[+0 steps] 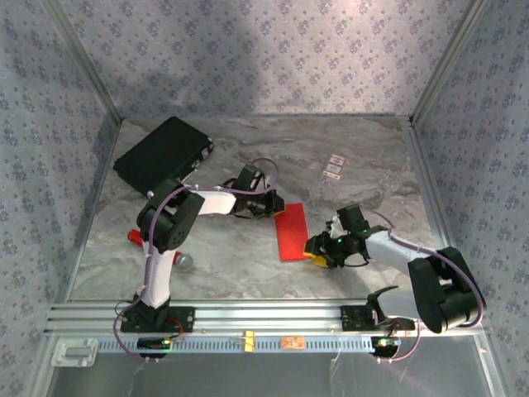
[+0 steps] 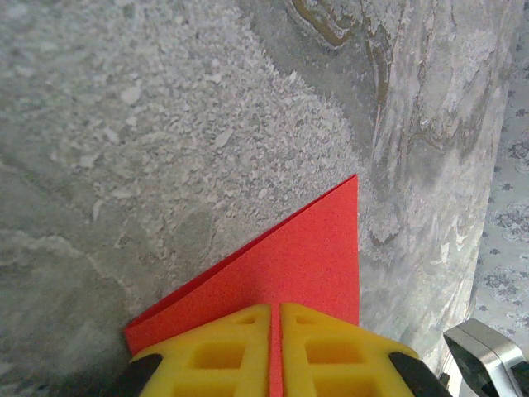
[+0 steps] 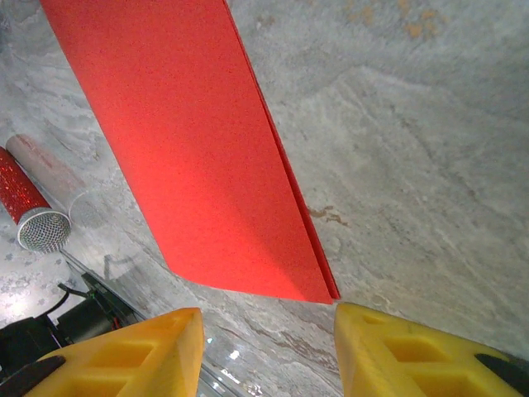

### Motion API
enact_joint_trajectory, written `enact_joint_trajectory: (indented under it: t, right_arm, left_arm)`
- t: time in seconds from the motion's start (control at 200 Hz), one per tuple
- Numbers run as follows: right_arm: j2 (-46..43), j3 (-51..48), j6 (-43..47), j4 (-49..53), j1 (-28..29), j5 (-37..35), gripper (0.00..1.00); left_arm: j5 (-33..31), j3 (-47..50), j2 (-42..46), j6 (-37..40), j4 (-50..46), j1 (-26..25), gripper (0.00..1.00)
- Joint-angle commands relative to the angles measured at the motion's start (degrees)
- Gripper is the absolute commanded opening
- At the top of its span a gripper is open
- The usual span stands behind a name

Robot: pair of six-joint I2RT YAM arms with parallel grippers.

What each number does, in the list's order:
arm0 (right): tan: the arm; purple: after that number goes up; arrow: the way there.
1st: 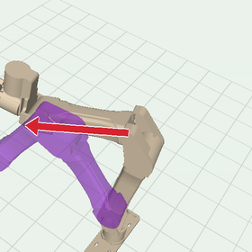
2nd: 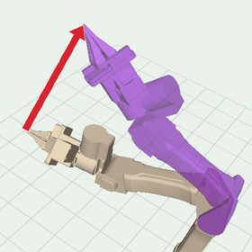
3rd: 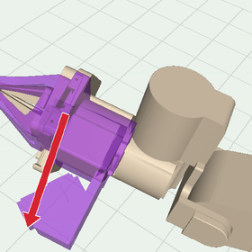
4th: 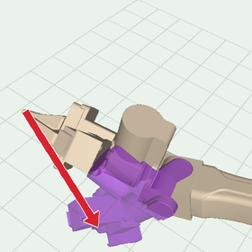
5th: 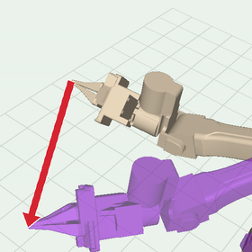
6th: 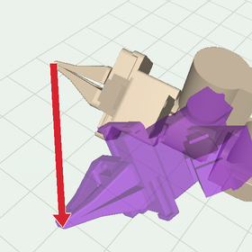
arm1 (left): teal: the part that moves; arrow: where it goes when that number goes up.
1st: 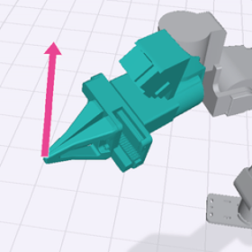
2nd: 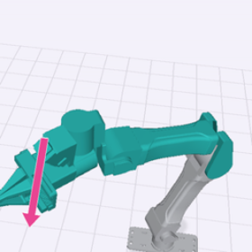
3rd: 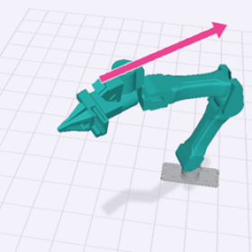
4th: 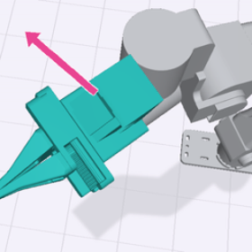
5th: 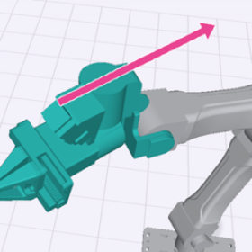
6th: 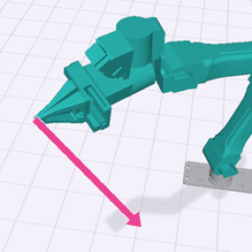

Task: Fold a paper plane with a square sheet of paper (pick it up from the middle)
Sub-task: Fold the triangle a second time at the center of the table.

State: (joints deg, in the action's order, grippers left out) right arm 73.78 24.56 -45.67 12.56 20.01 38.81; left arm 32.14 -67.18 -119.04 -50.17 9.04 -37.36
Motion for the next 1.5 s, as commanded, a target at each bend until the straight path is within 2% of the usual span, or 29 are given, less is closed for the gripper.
enact_joint_trajectory:
  t: [0.0,0.485,1.494]
  right_arm:
    - [0.92,-0.47,-2.13,-0.85,0.72,0.06,0.47]
    - [2.34,2.06,-5.31,-5.41,1.19,-0.4,0.46]
    - [-0.83,6.7,1.21,7.49,2.72,-4.46,0.45]
  left_arm:
    - [-2.17,1.99,-1.72,0.61,-6.19,-0.05,0.12]
    - [-1.64,2.09,-1.72,0.23,-5.69,-0.02,0.12]
    - [-1.38,1.98,-1.63,0.07,-5.61,0.01,0.12]
